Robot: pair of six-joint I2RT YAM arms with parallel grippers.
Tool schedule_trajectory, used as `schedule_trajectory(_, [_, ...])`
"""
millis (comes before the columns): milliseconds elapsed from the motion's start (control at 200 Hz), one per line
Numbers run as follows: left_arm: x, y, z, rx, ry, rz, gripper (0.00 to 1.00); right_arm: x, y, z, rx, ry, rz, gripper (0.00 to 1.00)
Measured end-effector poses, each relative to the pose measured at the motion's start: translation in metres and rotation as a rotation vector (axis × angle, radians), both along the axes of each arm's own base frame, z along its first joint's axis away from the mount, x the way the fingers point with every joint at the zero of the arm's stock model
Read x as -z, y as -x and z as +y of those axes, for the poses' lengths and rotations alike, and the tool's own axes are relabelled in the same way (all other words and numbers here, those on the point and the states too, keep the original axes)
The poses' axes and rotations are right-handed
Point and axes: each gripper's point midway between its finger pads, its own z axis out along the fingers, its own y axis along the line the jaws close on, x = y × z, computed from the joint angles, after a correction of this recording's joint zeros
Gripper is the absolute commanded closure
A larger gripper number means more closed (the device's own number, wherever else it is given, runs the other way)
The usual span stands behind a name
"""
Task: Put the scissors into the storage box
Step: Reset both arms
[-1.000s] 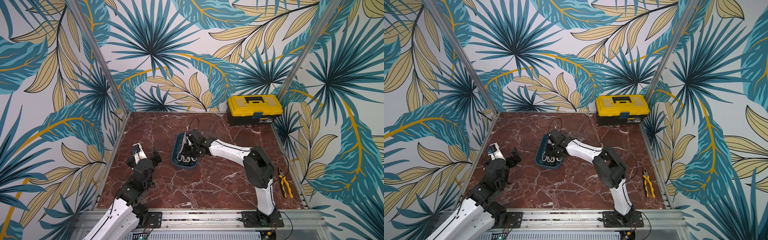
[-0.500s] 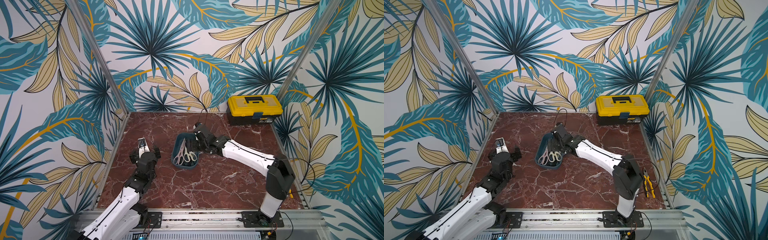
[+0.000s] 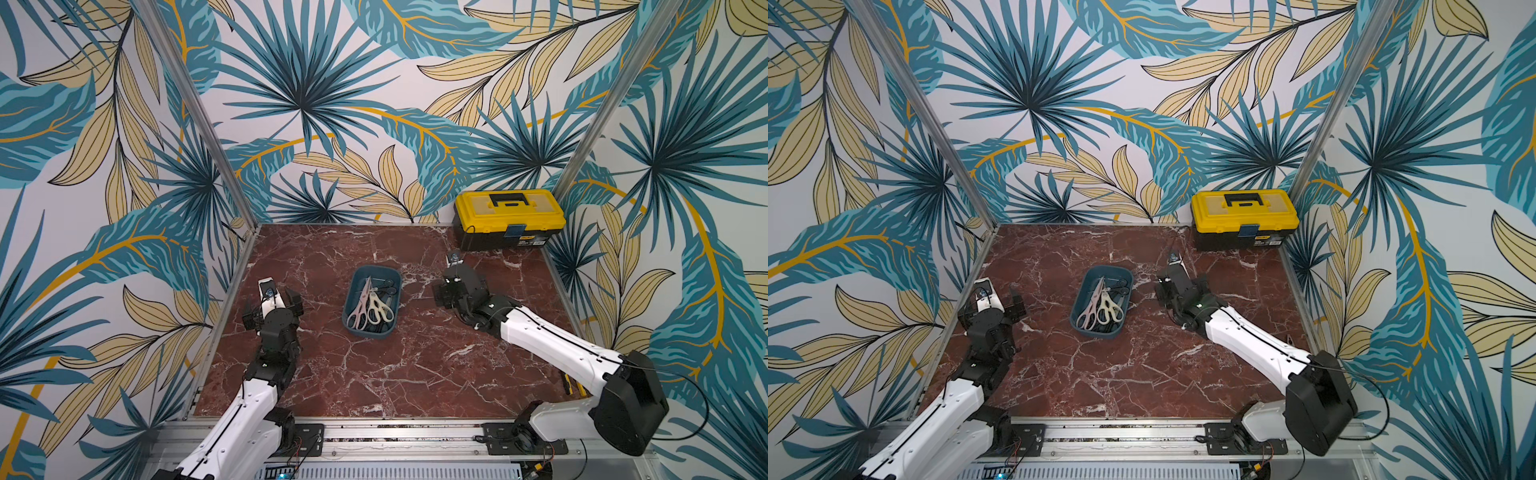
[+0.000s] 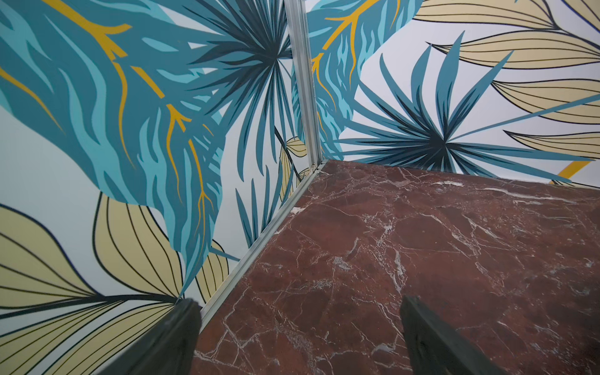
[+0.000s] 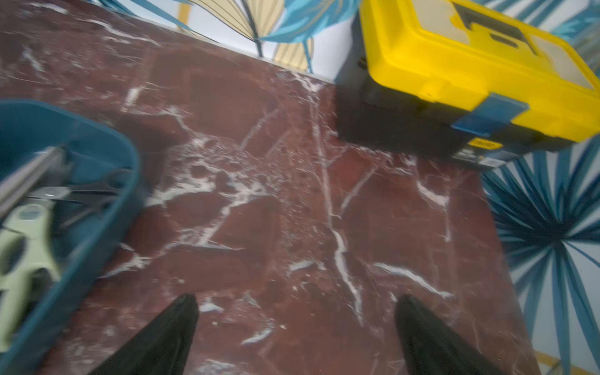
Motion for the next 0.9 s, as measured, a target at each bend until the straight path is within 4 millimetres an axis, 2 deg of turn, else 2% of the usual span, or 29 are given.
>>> schedule_trajectory(80, [0.007, -0.002, 0.000, 0.013, 0.002, 0.020, 0.00, 0.001, 0.006, -0.040, 0.084, 0.011, -0.047, 0.00])
schedule_trajectory(145, [0.011, -0.005, -0.003, 0.030, 0.004, 0.030, 0.00, 0.003, 0.010, -0.061, 0.126, 0.026, -0.083, 0.00])
schedule_trajectory(371, [0.029, -0.013, -0.012, 0.099, 0.012, 0.037, 0.00, 0.029, 0.011, -0.105, 0.214, 0.052, -0.105, 0.00])
schedule_trajectory(616, [0.061, -0.026, -0.034, 0.229, 0.038, 0.061, 0.00, 0.050, -0.003, -0.108, 0.202, 0.011, -0.143, 0.00])
schedule_trajectory(781, [0.064, -0.038, -0.049, 0.317, 0.032, 0.043, 0.00, 0.067, -0.009, -0.103, 0.177, -0.014, -0.151, 0.00])
schedule_trajectory(897, [0.069, -0.046, -0.059, 0.374, 0.022, 0.040, 0.00, 0.065, -0.014, -0.098, 0.157, -0.034, -0.181, 0.00])
